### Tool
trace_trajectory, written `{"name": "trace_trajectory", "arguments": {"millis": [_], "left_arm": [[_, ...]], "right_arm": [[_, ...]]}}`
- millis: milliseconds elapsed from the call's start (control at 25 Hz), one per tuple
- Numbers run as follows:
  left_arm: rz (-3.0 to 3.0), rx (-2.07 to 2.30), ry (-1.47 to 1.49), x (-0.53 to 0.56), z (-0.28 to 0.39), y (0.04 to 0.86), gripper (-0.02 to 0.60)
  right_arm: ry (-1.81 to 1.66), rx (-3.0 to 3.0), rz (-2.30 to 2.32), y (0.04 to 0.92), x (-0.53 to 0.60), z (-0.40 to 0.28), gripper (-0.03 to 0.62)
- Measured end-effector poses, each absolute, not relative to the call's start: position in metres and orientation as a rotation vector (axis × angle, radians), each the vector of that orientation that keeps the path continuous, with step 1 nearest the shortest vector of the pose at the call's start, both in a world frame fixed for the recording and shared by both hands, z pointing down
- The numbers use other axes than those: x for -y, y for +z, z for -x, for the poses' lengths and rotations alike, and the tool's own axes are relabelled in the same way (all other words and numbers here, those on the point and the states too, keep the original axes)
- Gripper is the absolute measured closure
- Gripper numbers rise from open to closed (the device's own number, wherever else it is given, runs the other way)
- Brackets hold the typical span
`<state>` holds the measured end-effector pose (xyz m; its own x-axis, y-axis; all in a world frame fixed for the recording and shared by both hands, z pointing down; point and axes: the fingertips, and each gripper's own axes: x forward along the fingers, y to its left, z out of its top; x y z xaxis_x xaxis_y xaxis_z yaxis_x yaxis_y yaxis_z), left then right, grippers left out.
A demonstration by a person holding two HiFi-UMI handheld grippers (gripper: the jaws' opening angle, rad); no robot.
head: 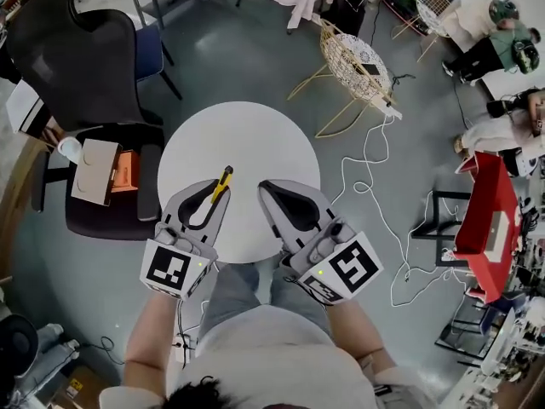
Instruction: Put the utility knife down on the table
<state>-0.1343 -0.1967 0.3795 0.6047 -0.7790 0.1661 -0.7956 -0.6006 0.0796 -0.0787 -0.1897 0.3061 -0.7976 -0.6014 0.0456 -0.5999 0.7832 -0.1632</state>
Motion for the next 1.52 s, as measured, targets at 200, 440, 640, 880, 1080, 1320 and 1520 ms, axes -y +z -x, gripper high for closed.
{"name": "trace_trajectory", "arguments": {"millis": [200, 440, 640, 880, 1080, 1320, 1520], "left_arm": [[-2.640, 1.241, 0.316, 0.215, 0.126, 0.436, 0.518], [-2.557, 1.147, 0.466, 0.221, 0.112, 0.505, 0.518], [-2.508, 1.088, 0.573, 0.215, 0.095, 0.552, 0.518], [-2.442, 1.051, 0.700, 0.205, 0.086, 0.595, 0.518], [-2.367, 1.062, 0.825, 0.204, 0.087, 0.624, 0.518], [-2.297, 1.048, 0.929, 0.198, 0.089, 0.649, 0.517], [-2.288, 1.037, 0.962, 0.195, 0.090, 0.653, 0.514]], "right_arm": [[-0.342, -2.951, 1.079, 0.327, 0.201, 0.073, 0.588], [-0.413, -2.948, 1.160, 0.351, 0.206, 0.061, 0.586], [-0.467, -2.943, 1.222, 0.366, 0.205, 0.044, 0.586], [-0.507, -2.939, 1.268, 0.379, 0.202, 0.030, 0.588], [-0.519, -2.940, 1.286, 0.383, 0.203, 0.024, 0.588], [-0.538, -2.938, 1.298, 0.388, 0.201, 0.019, 0.586], [-0.546, -2.941, 1.295, 0.389, 0.199, 0.018, 0.586]]}}
